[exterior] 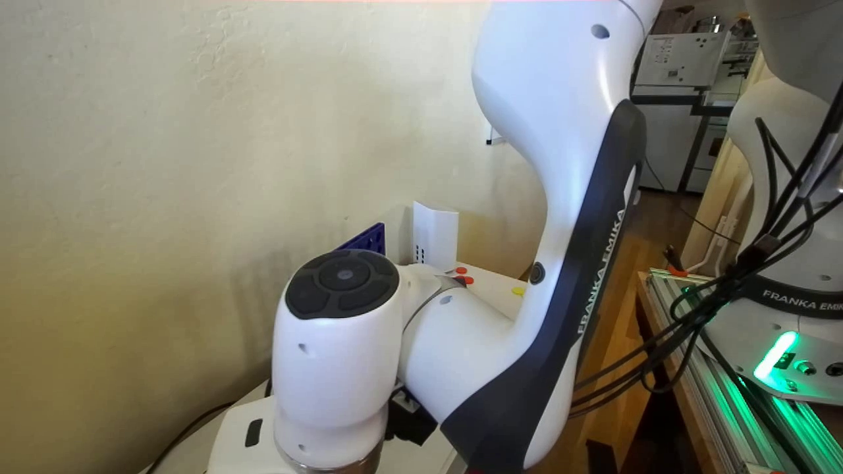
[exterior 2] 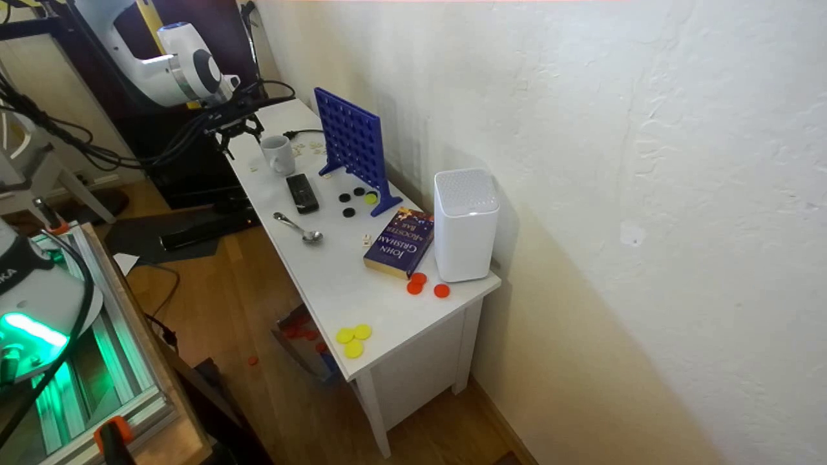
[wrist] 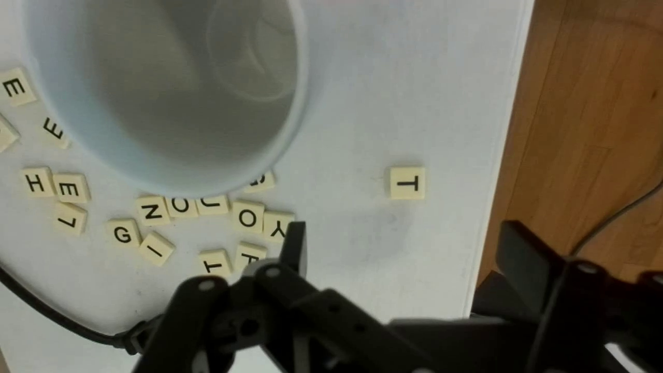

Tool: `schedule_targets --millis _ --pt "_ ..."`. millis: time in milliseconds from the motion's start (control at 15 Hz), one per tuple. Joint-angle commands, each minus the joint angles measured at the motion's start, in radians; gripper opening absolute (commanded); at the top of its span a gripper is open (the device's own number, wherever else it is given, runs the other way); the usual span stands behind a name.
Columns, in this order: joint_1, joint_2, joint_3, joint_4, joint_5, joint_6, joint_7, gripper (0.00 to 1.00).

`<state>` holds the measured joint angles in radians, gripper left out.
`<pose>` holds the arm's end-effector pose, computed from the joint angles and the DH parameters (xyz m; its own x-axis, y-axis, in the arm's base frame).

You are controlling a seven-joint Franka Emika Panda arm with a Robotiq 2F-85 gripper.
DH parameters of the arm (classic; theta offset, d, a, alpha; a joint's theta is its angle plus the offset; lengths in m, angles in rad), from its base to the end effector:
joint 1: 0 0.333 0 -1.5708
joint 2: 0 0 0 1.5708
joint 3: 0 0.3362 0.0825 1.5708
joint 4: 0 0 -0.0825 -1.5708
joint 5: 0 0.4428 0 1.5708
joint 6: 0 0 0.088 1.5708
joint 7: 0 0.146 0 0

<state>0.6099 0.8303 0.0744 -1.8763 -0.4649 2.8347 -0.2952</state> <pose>0.5053 0.4381 -0.0008 0.1781 0.9819 0.0642 0.9683 -0.1864 0.1660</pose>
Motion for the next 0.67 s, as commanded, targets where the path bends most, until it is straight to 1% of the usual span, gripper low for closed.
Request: schedule_targets --millis 0,67,600 --pt "-0.013 0.001 0.012 0.003 -0.019 -0.005 0.012 0.99" --pt "-0.015 0.004 0.012 0.011 -0.028 -0.011 -0.005 1.0" --pt "-0.051 0.016 0.05 0.02 -0.053 -0.063 -0.13 1.0"
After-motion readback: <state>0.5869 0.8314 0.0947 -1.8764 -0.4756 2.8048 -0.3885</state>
